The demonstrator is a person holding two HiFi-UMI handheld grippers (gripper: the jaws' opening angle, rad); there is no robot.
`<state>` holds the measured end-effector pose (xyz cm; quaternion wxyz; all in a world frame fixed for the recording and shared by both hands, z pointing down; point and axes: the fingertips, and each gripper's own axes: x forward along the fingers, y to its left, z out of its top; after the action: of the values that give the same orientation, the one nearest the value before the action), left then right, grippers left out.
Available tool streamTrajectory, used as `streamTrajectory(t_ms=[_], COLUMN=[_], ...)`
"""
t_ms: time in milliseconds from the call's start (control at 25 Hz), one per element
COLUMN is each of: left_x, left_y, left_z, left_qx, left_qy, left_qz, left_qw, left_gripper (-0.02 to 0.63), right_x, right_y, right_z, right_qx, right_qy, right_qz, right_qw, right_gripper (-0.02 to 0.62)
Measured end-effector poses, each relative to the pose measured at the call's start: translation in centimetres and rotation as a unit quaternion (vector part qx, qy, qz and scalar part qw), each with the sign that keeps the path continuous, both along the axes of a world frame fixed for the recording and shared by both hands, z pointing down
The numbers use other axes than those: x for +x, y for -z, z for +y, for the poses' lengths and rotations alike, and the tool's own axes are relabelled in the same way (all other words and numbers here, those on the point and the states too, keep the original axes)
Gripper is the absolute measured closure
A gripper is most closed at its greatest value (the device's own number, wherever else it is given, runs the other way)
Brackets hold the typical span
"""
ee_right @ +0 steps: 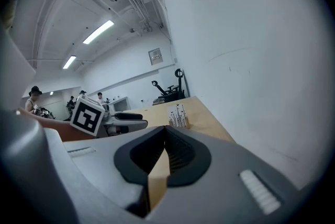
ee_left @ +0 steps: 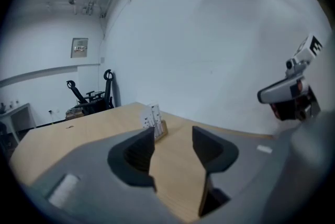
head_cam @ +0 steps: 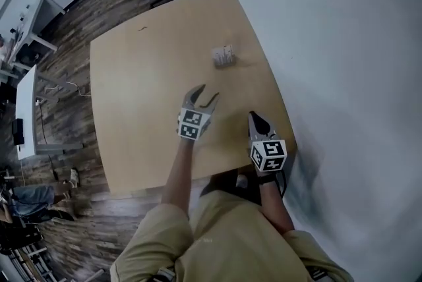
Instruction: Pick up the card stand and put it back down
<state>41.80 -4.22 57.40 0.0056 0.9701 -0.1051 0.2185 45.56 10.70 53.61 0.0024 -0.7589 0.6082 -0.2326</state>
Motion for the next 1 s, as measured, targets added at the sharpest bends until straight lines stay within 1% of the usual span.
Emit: streamTrajectory(t_ms=[120,280,480,560,680,800,880,1000], left_x=[-2.2,-5.6,-8.5,-9.0,-9.7,-10.0,-10.1,-10.4], left_y=[2.4,5.5,9.5,11.0,12.9,14.3,15.3,17.1], left_z=[4.9,10.8,15.5,16.4,16.6,16.5,16.2,15.6], left_qx=[0.0,-0.007,0.016,0.026,0.039,0.05,0.052,0.057], left_qy=[0.025,0.058,0.083,0.093,0.11,0.115,0.118,0.119], left_qz=[0.031,0.062,0.088,0.1,0.122,0.135,0.14,0.158], left_qw=[0.9992,0.9963,0.9926,0.9903,0.9855,0.9829,0.9816,0.9785], left_gripper=[0.408,0.45,0.501,0.52,0.568,0.6,0.606,0.606], right_x=[-2.3,-5.0,-6.1,-6.1,-6.3,-6.9,-7.3,-8.0], right_y=[1.1,3.8,7.0,7.9,9.4,10.9,12.0,13.4], right_z=[2.4,5.6,8.4,8.8,8.6,7.7,7.2,6.3], right_qx=[0.018,0.034,0.062,0.07,0.076,0.088,0.096,0.1], right_qy=[0.015,0.034,0.03,0.025,0.025,0.033,0.037,0.039], right_qz=[0.013,0.047,0.079,0.094,0.12,0.143,0.155,0.168], right_qw=[1.0,0.998,0.994,0.993,0.99,0.985,0.982,0.98], right_gripper=[0.591,0.591,0.591,0.591,0.591,0.591,0.591,0.591])
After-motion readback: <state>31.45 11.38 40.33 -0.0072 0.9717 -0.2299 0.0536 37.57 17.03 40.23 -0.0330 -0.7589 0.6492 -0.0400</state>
